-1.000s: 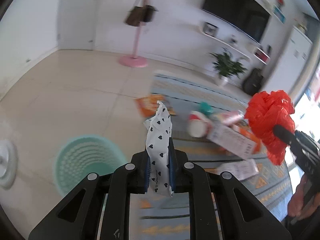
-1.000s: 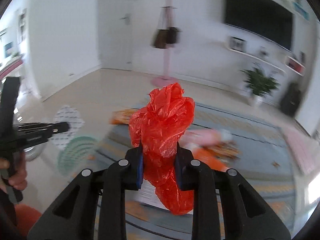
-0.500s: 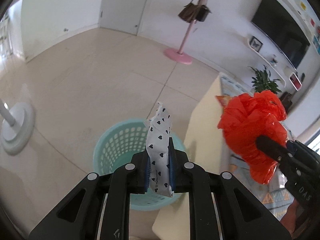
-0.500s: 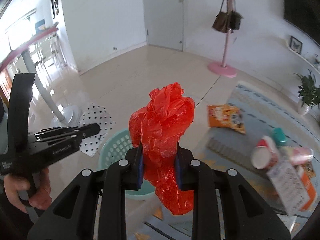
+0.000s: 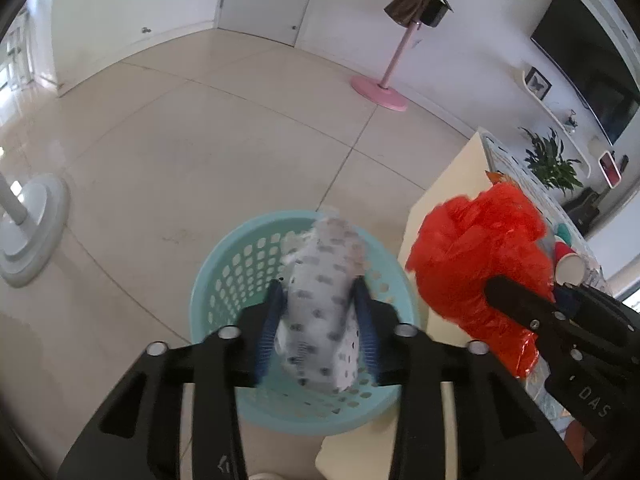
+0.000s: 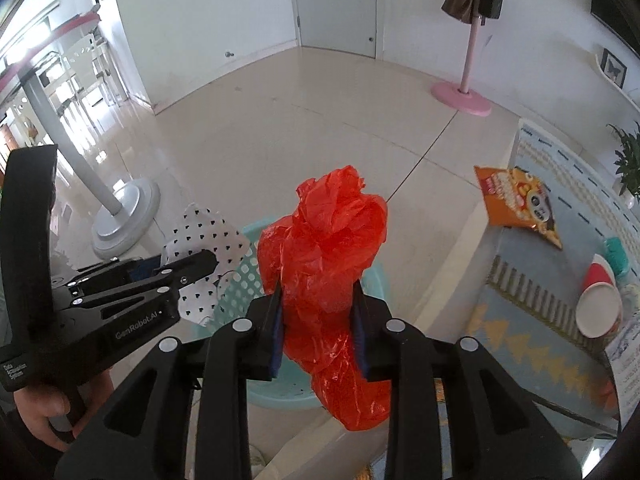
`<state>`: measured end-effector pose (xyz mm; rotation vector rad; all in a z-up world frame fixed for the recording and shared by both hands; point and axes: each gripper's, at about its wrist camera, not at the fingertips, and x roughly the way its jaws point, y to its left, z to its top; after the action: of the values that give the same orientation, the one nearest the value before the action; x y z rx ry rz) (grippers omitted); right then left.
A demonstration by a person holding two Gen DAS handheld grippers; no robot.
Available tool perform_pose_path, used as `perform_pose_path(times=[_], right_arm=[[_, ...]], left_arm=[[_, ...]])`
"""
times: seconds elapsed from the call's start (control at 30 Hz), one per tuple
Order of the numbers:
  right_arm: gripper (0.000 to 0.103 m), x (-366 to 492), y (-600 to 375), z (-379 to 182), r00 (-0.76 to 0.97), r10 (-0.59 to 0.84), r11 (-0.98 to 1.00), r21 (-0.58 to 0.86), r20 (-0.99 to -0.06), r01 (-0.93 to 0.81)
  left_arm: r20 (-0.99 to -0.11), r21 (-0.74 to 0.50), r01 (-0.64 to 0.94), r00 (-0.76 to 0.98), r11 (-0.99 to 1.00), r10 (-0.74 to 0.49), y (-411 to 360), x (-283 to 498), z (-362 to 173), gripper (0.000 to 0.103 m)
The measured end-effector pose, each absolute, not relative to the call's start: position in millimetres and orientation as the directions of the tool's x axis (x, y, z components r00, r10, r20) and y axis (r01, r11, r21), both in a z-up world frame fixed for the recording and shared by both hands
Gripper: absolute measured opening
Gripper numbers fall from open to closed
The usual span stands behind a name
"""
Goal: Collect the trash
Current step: 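Carry both items over the teal wastebasket and open both grippers to drop them, then grasp the white milk carton with the left gripper while the right gripper grasps the blue carton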
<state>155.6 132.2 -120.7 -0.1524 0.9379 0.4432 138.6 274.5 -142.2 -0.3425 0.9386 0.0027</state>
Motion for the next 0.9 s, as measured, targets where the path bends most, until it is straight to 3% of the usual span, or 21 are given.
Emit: perform_pose_path(times=[0.1,0.2,0.5,0.73,0.9], right_arm=[[0.035,159.4,130.2,-125.8,0.502,0.293,0.904,0.066,-0.814,-0.421],[0.046,157.0,125.0,-122.5,0.52,0.29,0.91,0.062,-0.804,-0.411],[0.046,127.0,91.3,-73.9,0.595,0.311,0.919,0.073,-0.741,-0.388],[0.046,72.5,14.0,-3.6,0.736,0.238,0.96,0.037,-0.634,-0.278],[0.046,34.2,-67.8,18.9,0.799,0.144,0.987,0.027,-0.584,-0.159]], left_arm=[[-0.788,-0.286,-0.162,0.6,0.944,-0.136,278.0,135.5,-142.3,0.053],[-0.781,-0.293,-0.171,0.61,0.941,-0.133,283.5,130.2,-138.0,0.054],[-0.7,-0.325,-0.088,0.691,0.942,-0.177,263.6,109.5,-81.6,0.054],[-0.599,-0.338,0.153,0.726,0.928,-0.338,171.5,84.8,-9.9,0.054],[-0.596,-0.323,0.319,0.663,0.891,-0.453,88.8,72.2,1.4,0.059]])
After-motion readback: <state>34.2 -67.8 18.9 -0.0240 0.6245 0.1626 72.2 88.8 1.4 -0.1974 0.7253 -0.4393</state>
